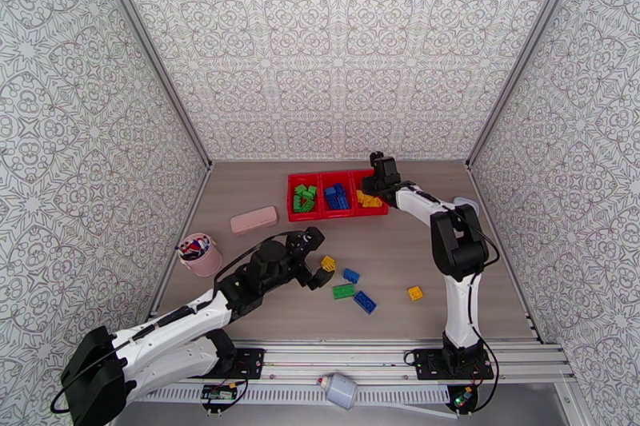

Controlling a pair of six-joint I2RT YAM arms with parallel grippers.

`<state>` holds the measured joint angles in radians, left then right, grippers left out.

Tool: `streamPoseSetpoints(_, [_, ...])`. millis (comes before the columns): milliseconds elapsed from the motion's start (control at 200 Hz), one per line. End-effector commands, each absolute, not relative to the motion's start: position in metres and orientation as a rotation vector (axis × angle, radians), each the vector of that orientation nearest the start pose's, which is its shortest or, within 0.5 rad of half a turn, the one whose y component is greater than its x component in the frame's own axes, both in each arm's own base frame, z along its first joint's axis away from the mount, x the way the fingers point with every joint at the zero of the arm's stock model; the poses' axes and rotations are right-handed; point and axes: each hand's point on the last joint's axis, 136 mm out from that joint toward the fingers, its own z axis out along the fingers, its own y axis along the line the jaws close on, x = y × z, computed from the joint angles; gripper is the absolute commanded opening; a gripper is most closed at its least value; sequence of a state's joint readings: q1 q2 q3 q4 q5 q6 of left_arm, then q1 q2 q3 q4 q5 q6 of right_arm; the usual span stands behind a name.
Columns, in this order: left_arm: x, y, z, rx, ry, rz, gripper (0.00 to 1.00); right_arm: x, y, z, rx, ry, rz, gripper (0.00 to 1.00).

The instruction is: Sort the legos into containers by color

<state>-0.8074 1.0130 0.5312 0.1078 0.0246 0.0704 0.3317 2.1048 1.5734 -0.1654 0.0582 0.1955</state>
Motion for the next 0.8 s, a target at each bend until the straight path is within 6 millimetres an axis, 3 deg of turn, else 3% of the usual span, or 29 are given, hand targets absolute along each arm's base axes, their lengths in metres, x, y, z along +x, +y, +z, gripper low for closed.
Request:
streamPoseSetpoints(0, [0.255,-0.25,0.197,0.742,1.832,-0.45,1.0,0.544,0.175,0.154,-0.13,2.214,0.233,0.63])
streamPoseSetpoints(210, [0.264,-0.237,0.189,0.63,1.949,-0.382,1.0,0.501,0.167,0.178,-0.137,2.178,0.288,0.79])
streamPoseSetpoints(395, [0.26,-0.241,0.183,0.67,1.994,-0.394,1.0,0.45,0.148,0.18,-0.137,2.212,0.266,0.87])
streamPoseSetpoints(590, [0.247,-0.254,0.182,0.788,1.933,-0.479,1.0,0.39,0.126,0.162,-0.095,2.345,0.236,0.9])
streamPoseSetpoints(795, [0.244,-0.26,0.18,0.833,1.918,-0.499,1.0,0.325,0.105,0.122,0.088,2.52,0.257,0.9])
